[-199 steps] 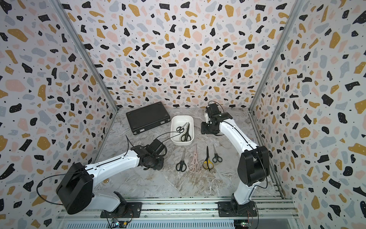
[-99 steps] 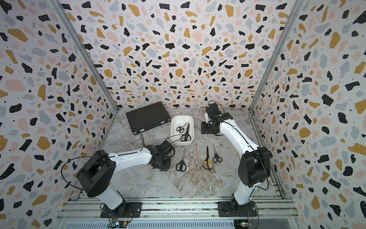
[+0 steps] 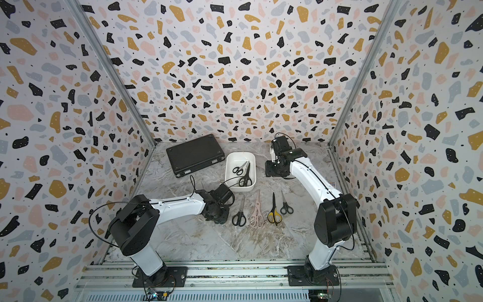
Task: Take the scissors out of the storage box
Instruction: Place the scissors at the center of the board.
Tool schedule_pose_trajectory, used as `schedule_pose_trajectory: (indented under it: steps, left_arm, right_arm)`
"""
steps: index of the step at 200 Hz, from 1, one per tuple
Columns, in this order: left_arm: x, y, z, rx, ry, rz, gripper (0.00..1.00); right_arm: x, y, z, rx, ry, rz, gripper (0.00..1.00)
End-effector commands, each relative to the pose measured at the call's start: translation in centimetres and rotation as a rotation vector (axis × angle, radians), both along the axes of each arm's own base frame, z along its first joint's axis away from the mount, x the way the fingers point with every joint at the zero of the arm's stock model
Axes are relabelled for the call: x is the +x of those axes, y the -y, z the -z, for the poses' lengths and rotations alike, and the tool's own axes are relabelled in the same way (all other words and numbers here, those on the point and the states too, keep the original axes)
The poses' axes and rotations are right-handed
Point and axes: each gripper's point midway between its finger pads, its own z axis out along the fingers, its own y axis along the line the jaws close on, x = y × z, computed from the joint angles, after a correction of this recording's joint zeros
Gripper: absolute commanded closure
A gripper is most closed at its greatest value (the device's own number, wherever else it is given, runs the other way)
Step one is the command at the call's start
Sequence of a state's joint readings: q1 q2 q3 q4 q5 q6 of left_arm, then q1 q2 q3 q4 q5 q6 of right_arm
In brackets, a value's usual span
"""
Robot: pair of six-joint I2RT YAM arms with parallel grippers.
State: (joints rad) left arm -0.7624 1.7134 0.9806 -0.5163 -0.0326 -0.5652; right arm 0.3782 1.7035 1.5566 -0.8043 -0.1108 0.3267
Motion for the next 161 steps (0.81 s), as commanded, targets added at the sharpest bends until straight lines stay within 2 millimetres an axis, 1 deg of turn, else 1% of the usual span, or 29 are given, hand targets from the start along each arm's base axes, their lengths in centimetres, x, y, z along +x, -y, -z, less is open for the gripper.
schedule_pose_trajectory:
  steps: [1, 20, 34, 74, 92, 111, 119, 128, 144, 161]
  left_arm:
    - [-0.1, 0.8, 0.4, -0.027, -0.016, -0.006, 0.93]
    - [-0.2, 0.8, 0.3, -0.034, -0.016, -0.006, 0.86]
    - [-0.1, 0.9, 0.1, -0.042, -0.01, -0.005, 0.83]
    - [0.2, 1.3, -1.2, -0.07, 0.012, -0.003, 0.69]
    - [0.3, 1.3, -1.5, -0.069, 0.015, -0.002, 0.65]
    - [0.4, 1.4, -1.9, -0.072, 0.019, -0.004, 0.64]
    - [0.4, 1.5, -2.4, -0.085, 0.028, -0.005, 0.64]
    - [0.7, 1.6, -3.5, -0.102, 0.051, -0.007, 0.64]
    - [1.5, 1.8, -6.1, -0.108, 0.107, 0.007, 0.62]
    - [2.8, 1.8, -9.0, -0.091, 0.178, 0.033, 0.61]
  right_arm:
    - [-1.0, 0.4, -1.5, -0.009, 0.022, -0.01, 0.46]
    - [-1.0, 0.3, -1.4, -0.007, 0.018, -0.011, 0.46]
    - [-1.0, 0.3, -1.4, -0.004, 0.017, -0.011, 0.46]
    - [-0.9, 0.1, -1.5, -0.001, 0.02, -0.014, 0.46]
    - [-0.8, 0.2, -1.6, -0.003, 0.021, -0.013, 0.46]
    - [-0.8, 0.2, -1.6, -0.003, 0.022, -0.014, 0.46]
    - [-0.9, 0.2, -1.6, -0.005, 0.022, -0.015, 0.46]
    - [-0.9, 0.3, -1.6, -0.007, 0.024, -0.015, 0.46]
    - [-0.8, 0.3, -1.5, -0.01, 0.023, -0.016, 0.46]
    - [-0.7, 0.3, -1.5, -0.013, 0.026, -0.019, 0.46]
